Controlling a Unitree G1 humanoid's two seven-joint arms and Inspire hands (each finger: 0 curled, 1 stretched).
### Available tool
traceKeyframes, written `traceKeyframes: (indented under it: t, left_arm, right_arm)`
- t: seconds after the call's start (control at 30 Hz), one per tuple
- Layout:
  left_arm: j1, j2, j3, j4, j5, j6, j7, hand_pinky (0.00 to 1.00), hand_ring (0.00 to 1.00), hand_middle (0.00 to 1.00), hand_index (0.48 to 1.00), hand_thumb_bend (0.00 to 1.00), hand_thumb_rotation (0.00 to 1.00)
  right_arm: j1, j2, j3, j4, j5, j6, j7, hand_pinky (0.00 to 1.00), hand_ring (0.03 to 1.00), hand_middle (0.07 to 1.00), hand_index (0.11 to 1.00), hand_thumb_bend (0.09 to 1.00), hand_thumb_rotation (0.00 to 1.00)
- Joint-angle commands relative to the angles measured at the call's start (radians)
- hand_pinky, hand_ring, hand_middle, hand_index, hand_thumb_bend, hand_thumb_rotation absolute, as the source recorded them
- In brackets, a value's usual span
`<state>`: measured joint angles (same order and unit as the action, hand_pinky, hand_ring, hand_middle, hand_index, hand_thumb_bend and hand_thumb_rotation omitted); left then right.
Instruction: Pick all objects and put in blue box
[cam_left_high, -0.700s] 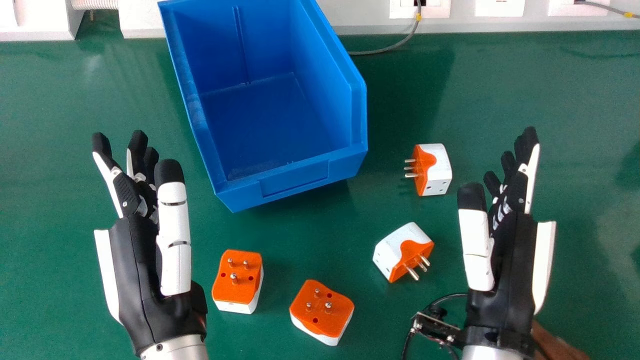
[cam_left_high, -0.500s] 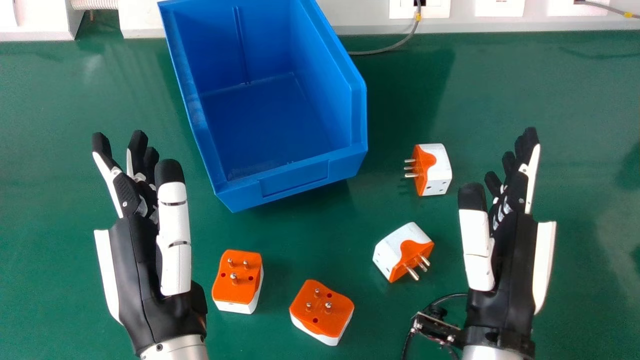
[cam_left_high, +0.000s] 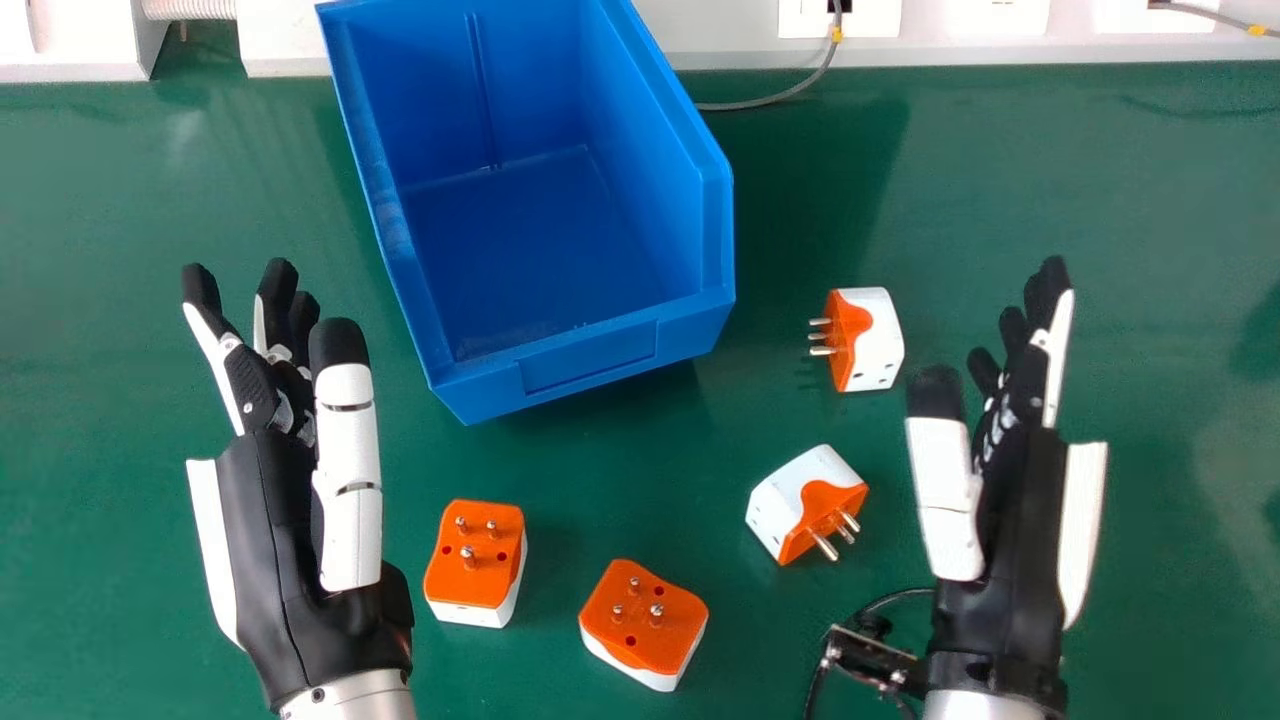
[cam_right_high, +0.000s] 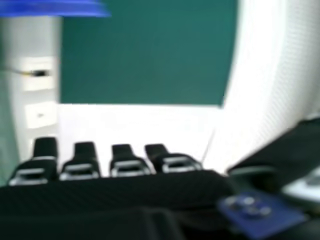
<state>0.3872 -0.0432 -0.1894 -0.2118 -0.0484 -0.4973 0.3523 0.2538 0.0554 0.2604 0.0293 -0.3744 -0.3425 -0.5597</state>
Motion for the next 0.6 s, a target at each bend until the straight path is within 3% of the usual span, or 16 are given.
traceKeyframes:
  t: [0.0,0.07,0.13,0.23,0.27,0.37,0.57]
  left_arm:
    - [-0.003,-0.089,-0.015,-0.014,0.015,-0.011,0.005,0.94,0.97,0.97,0.945,0.54,0.74]
    - [-0.007,-0.091,-0.015,-0.014,0.018,-0.007,0.008,0.93,0.97,0.97,0.946,0.54,0.75]
    - [-0.012,-0.091,-0.016,-0.014,0.012,-0.003,0.006,0.94,0.97,0.97,0.948,0.54,0.75]
    - [-0.019,-0.093,-0.017,-0.013,0.014,0.004,0.008,0.94,0.97,0.97,0.951,0.53,0.75]
    - [-0.021,-0.094,-0.017,-0.013,0.016,0.005,0.009,0.94,0.97,0.97,0.949,0.53,0.75]
    - [-0.024,-0.095,-0.014,-0.013,0.013,0.002,0.011,0.94,0.98,0.97,0.948,0.53,0.76]
    - [-0.035,-0.093,-0.013,-0.011,0.012,0.003,0.012,0.94,0.98,0.97,0.954,0.53,0.77]
  right_arm:
    - [-0.012,-0.043,-0.015,-0.080,-0.163,0.145,0.025,0.94,0.985,0.993,0.987,0.629,0.88]
    - [-0.027,-0.096,-0.012,-0.119,-0.280,0.257,0.083,0.95,0.992,0.997,0.985,0.677,0.79]
    - [-0.041,-0.147,-0.001,-0.156,-0.388,0.361,0.168,0.95,0.998,1.000,0.979,0.747,0.71]
    - [-0.100,-0.275,0.045,-0.227,-0.598,0.568,0.509,0.94,0.997,1.000,0.979,0.777,0.69]
    - [-0.120,-0.300,0.058,-0.239,-0.641,0.614,0.608,0.97,0.999,1.000,0.984,0.825,0.64]
    - [-0.175,-0.335,0.081,-0.251,-0.693,0.692,0.806,0.99,1.000,1.000,0.979,0.893,0.56]
    - [-0.255,-0.360,0.099,-0.244,-0.694,0.770,1.025,1.00,1.000,1.000,0.957,0.934,0.49]
